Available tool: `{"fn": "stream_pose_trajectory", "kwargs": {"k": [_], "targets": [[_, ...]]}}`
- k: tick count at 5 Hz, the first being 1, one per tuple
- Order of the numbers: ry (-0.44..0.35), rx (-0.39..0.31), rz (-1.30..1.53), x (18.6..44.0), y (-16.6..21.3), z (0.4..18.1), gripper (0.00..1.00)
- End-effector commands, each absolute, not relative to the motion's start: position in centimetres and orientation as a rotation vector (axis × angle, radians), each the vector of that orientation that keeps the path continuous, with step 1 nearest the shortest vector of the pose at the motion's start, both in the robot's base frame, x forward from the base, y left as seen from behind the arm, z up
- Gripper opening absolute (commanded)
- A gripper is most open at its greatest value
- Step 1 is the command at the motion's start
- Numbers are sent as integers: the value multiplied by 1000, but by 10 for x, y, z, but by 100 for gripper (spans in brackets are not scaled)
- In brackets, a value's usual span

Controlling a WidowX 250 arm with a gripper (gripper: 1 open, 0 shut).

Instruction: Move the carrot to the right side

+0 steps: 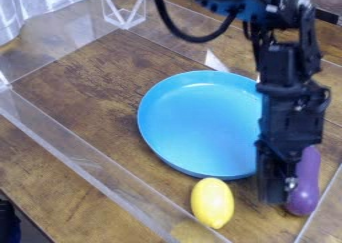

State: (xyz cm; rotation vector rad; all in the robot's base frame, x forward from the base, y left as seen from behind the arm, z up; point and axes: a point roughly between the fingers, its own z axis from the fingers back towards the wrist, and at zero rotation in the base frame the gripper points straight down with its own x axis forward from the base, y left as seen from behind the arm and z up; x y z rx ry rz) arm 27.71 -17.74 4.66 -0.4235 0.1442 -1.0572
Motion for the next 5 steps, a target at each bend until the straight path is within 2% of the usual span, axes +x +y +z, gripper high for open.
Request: {"fn": "stream_pose_trajectory", "kwargs": {"k": [1, 2, 4, 5], "targets": [[92, -418, -1118, 293, -179, 67, 0], [102, -427, -1167, 298, -176, 70, 0], [106, -438, -1181, 282, -174, 73, 0], [98, -441, -1132, 282, -179, 79, 0]]}}
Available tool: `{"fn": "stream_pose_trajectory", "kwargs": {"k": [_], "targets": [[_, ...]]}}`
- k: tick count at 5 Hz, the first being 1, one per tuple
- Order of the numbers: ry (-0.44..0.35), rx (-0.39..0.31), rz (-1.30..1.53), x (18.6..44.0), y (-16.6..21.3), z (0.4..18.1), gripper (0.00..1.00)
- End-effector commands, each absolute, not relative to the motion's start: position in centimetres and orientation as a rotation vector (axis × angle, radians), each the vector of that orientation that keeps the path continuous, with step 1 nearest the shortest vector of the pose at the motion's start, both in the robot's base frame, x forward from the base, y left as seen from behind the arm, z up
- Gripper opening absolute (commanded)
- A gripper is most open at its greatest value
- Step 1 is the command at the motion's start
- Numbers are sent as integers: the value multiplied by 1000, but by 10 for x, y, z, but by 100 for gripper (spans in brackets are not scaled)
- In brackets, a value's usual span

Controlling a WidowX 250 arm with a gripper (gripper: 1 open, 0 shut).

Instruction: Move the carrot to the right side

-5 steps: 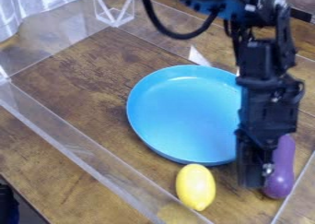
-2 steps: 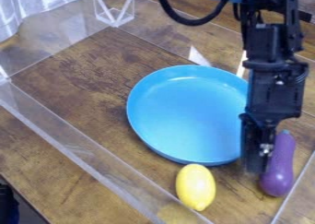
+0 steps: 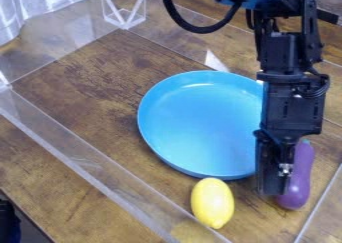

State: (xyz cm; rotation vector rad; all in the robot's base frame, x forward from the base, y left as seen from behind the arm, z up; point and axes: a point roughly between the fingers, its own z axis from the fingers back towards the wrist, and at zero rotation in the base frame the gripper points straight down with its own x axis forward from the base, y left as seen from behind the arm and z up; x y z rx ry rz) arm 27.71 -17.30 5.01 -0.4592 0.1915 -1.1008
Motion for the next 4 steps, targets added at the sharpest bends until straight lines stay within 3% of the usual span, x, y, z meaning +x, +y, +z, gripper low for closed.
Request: {"fn": "stream_pose_trajectory", "kwargs": {"k": [1, 2, 4], "targets": [[86, -449, -1081, 283, -182, 84, 0], [75, -457, -1028, 284, -181, 87, 0], [93, -474, -1079, 287, -178, 78, 0]]}}
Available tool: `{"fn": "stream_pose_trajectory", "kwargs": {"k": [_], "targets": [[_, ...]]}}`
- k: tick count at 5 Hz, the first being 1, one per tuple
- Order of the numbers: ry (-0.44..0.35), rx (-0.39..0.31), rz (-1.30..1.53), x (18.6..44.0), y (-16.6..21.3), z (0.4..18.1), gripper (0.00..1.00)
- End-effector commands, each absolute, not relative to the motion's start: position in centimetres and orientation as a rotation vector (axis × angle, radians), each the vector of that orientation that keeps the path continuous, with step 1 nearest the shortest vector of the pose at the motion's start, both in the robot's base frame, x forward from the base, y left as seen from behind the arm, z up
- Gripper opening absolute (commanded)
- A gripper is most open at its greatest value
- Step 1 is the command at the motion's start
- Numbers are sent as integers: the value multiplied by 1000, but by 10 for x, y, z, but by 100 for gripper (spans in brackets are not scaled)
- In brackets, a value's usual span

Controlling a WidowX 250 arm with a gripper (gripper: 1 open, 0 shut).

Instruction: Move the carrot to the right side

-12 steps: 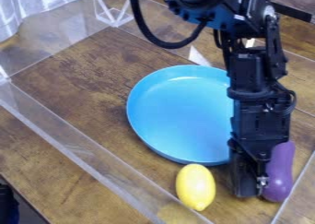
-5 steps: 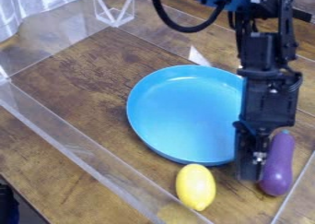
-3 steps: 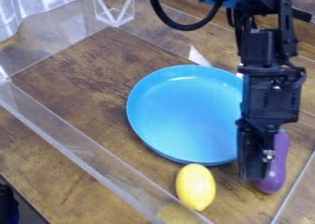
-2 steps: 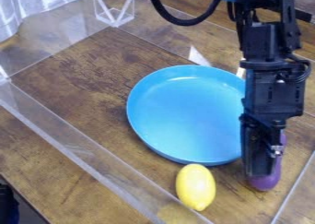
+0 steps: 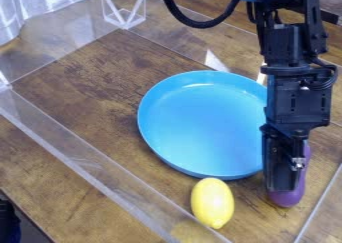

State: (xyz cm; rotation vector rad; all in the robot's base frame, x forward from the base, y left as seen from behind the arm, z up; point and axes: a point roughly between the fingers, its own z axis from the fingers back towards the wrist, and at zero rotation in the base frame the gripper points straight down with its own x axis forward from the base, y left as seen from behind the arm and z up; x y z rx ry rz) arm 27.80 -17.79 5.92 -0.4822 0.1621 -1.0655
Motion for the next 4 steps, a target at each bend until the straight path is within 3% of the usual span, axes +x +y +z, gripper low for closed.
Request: {"fn": "stream_pose_trajectory", "kwargs": {"k": [1, 2, 4], "targets": [[92, -482, -1067, 285, -176, 71, 0], [91, -491, -1054, 283, -173, 63, 0], [71, -509, -985, 292, -174, 74, 0]]}}
